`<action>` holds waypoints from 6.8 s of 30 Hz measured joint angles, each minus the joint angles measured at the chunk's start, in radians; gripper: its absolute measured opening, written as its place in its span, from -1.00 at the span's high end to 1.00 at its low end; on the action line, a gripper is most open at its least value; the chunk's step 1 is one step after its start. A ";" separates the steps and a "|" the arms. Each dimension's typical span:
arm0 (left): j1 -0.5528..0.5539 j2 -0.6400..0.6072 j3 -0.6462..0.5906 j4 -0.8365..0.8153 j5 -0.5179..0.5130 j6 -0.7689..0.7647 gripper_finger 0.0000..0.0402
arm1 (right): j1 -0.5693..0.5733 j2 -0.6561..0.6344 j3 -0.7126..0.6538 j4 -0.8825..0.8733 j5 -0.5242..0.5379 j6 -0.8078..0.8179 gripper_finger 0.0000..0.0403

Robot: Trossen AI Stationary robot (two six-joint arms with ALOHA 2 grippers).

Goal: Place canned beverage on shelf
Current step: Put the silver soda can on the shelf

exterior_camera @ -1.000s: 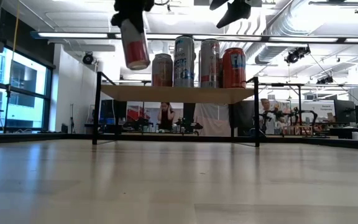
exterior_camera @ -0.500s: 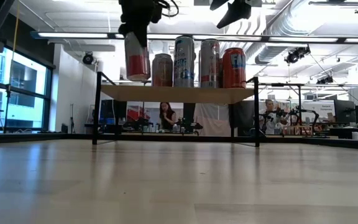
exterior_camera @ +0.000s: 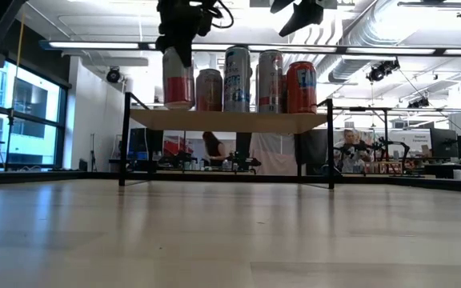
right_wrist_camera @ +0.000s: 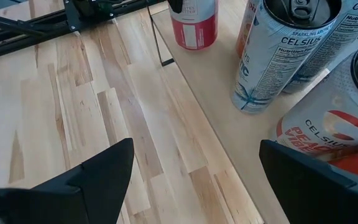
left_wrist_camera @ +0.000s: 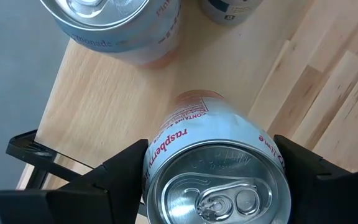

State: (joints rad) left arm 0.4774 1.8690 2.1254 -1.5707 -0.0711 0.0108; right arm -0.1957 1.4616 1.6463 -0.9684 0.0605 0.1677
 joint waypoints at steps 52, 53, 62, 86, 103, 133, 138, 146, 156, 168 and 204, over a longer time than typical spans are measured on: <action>0.000 -0.001 0.000 0.000 -0.004 0.080 -0.22 | 0.000 -0.001 0.000 0.000 0.000 0.015 -0.66; 0.000 -0.001 0.000 0.000 -0.004 0.082 -0.22 | 0.000 -0.001 0.000 0.000 0.000 0.015 -0.66; 0.000 -0.002 -0.006 0.002 -0.004 0.099 -0.22 | 0.000 -0.001 0.000 0.000 0.000 0.011 -0.66; 0.002 -0.005 -0.068 0.003 -0.016 0.095 -0.22 | 0.000 -0.001 0.000 0.001 0.000 0.011 -0.66; 0.003 0.002 -0.075 -0.004 -0.028 0.080 -0.88 | 0.000 -0.001 0.000 0.001 0.000 0.017 -0.66; 0.015 -0.102 -0.071 0.003 -0.123 0.076 -0.99 | 0.000 -0.001 0.000 0.002 0.000 0.016 -0.66; 0.034 -0.184 -0.071 0.035 -0.151 0.054 -0.99 | 0.000 -0.001 0.000 0.003 0.000 0.015 -0.66; 0.042 -0.341 -0.071 0.192 -0.087 0.026 -0.99 | 0.000 -0.001 0.000 0.008 0.000 0.011 -0.66; 0.041 -0.504 -0.108 0.433 0.176 0.071 -0.99 | 0.000 -0.001 0.000 0.008 0.000 0.011 -0.66; 0.042 -0.768 -0.794 0.855 0.274 -0.003 -0.99 | 0.000 -0.001 0.000 0.008 0.000 0.034 -0.66; 0.301 -0.712 -1.180 1.143 0.506 0.210 -0.99 | 0.000 -0.001 0.000 0.008 0.000 0.147 -0.66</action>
State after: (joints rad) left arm 0.7788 1.1565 0.9451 -0.4276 0.4345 0.2205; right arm -0.1959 1.4609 1.6463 -0.9604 0.0605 0.3149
